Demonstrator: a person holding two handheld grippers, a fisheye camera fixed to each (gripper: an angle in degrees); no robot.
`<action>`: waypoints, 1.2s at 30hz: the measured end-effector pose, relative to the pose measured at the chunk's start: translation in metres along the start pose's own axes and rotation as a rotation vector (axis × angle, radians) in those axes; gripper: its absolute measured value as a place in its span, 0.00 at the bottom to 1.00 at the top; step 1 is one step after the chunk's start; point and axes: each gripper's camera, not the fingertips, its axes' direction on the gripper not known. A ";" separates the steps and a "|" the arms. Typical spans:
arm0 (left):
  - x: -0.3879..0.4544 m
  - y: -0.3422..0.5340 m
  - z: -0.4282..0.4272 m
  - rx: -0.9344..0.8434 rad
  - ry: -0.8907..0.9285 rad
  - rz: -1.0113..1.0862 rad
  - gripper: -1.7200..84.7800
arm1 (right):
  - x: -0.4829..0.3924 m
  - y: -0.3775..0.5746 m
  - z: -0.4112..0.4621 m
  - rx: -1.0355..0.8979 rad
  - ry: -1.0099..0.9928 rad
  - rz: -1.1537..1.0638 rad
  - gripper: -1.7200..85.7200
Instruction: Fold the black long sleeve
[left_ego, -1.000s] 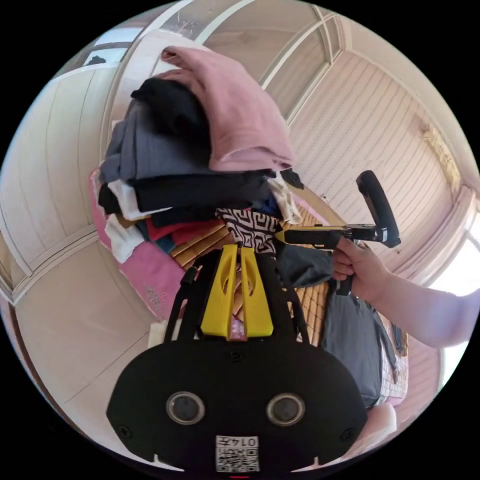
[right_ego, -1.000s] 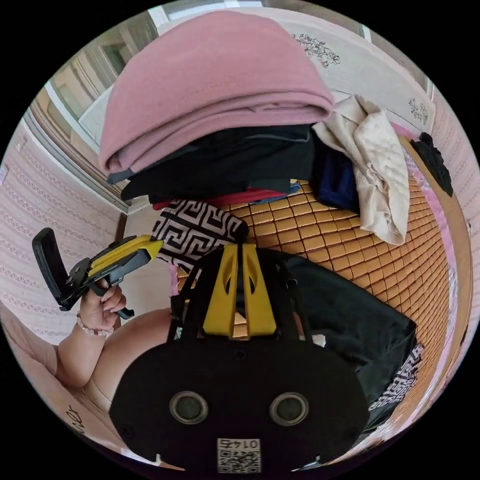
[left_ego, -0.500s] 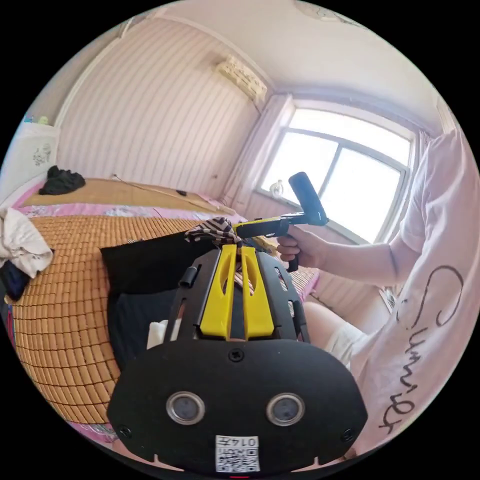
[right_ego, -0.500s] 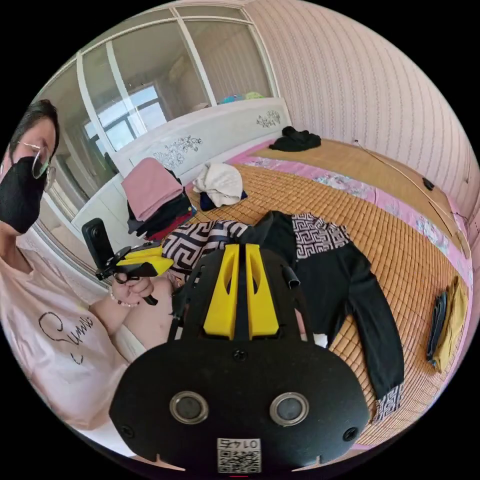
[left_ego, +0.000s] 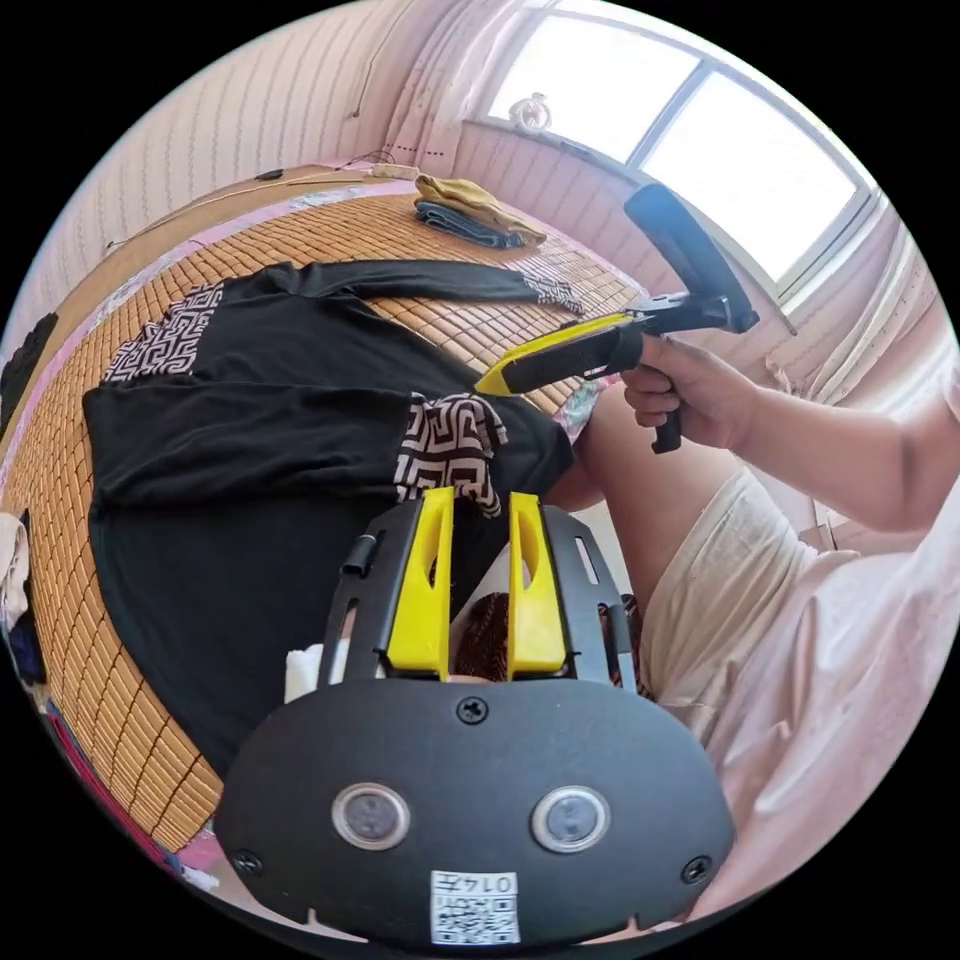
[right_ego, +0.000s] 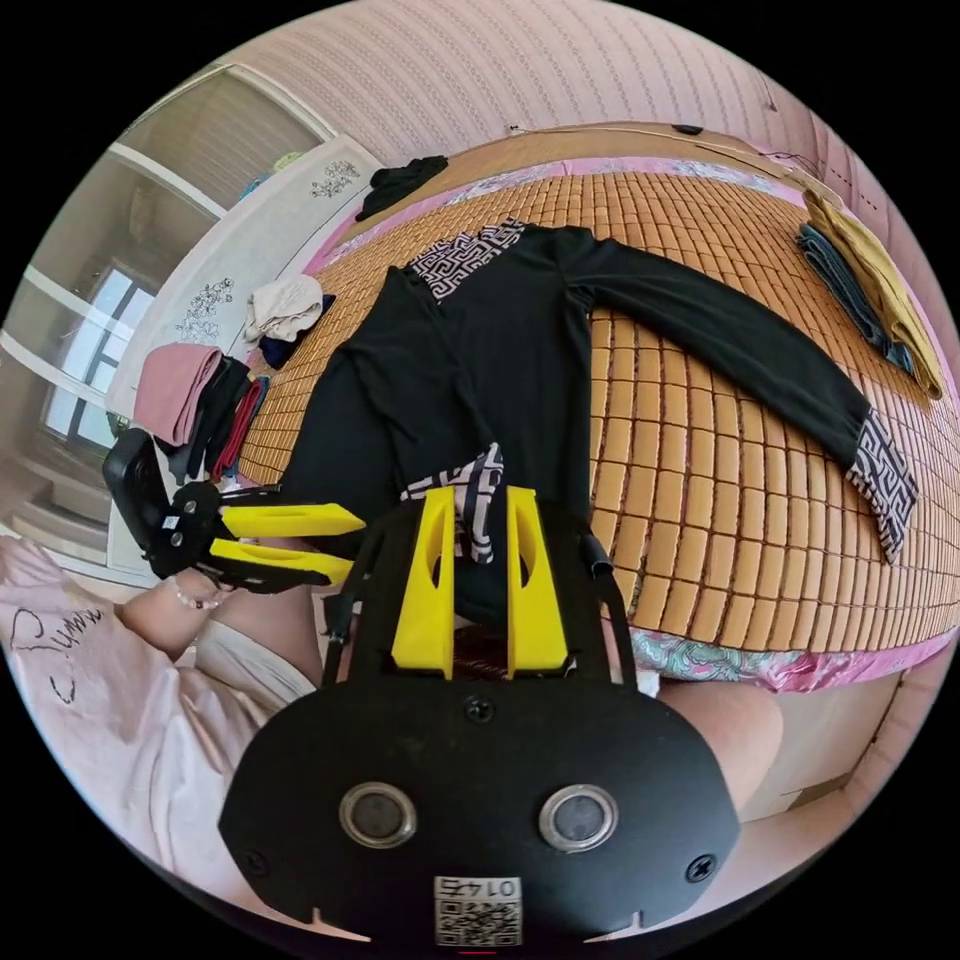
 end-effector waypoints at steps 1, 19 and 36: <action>0.003 -0.010 0.014 -0.030 0.001 0.019 0.12 | 0.003 -0.002 0.003 -0.035 -0.015 -0.011 0.11; 0.001 -0.068 0.093 -0.082 -0.031 0.050 0.11 | 0.084 -0.005 -0.060 -0.181 -0.291 0.112 0.11; -0.035 -0.102 0.148 -0.134 0.070 0.117 0.11 | 0.089 0.001 -0.101 -0.311 -0.043 -0.039 0.03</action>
